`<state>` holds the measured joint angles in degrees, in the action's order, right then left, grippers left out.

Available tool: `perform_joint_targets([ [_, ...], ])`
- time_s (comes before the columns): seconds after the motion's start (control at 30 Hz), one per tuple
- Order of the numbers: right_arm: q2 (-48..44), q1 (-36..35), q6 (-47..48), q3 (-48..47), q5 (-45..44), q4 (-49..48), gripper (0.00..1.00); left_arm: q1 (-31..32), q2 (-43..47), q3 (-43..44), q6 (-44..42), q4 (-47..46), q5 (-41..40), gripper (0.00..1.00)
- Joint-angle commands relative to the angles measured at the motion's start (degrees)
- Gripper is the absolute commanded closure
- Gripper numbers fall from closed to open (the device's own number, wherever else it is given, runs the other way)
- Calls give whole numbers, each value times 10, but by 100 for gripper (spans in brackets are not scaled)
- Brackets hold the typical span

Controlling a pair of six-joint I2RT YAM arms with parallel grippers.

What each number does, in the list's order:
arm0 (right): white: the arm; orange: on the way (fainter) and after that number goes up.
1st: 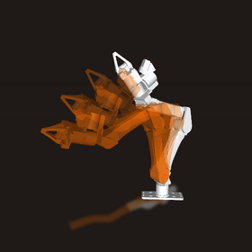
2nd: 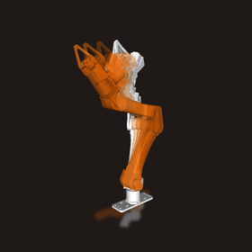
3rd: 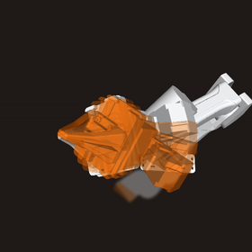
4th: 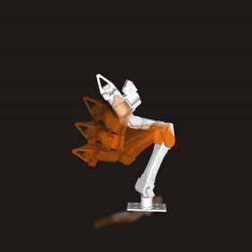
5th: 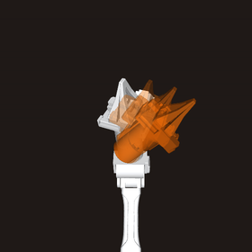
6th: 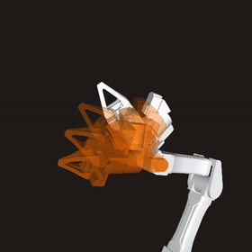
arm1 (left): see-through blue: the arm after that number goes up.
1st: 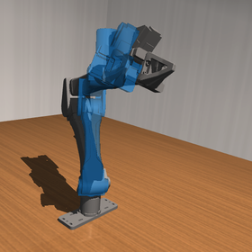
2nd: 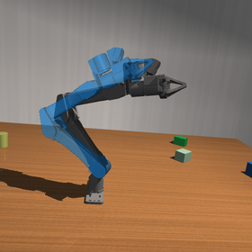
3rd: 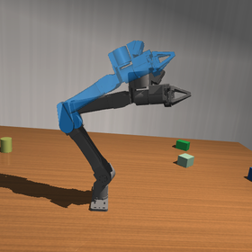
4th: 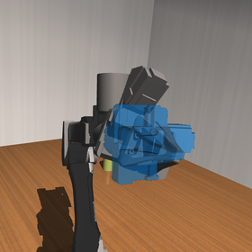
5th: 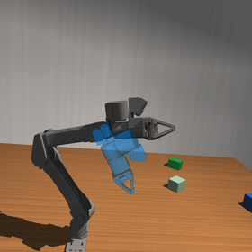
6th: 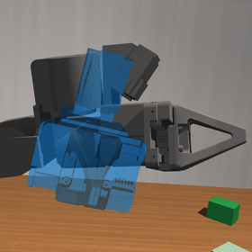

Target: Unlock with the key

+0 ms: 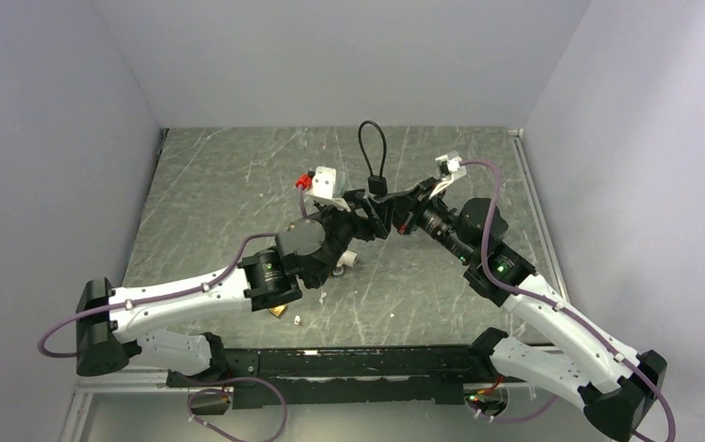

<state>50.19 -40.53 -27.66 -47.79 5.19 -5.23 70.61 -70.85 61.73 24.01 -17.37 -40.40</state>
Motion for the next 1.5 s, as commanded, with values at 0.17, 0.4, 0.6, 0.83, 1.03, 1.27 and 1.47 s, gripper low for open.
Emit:
perform_joint_targets([
  [0.17, -8, -23, -6, -13, 8, -41, 100, 1, -31, 21, -52, -90, -52, 33],
  [0.4, -11, -40, 1, -17, -6, -38, 100, 1, -38, 23, -51, -93, -109, 38],
  [0.6, -16, -40, 1, -18, -15, -31, 100, -6, 31, -24, 8, -55, -107, 18],
  [0.83, -7, -40, -7, -14, -4, -45, 100, -25, 65, -50, 28, -70, -56, 21],
  [1.03, 0, -42, -7, -20, 2, -44, 100, -33, 44, -26, 39, -36, -13, 23],
  [1.27, 8, -43, -4, -26, -4, -38, 100, -34, 32, -31, 38, -51, 19, 19],
  [1.47, 10, -45, -4, -23, 1, -45, 100, -34, 8, -9, 56, -21, -15, 38],
])
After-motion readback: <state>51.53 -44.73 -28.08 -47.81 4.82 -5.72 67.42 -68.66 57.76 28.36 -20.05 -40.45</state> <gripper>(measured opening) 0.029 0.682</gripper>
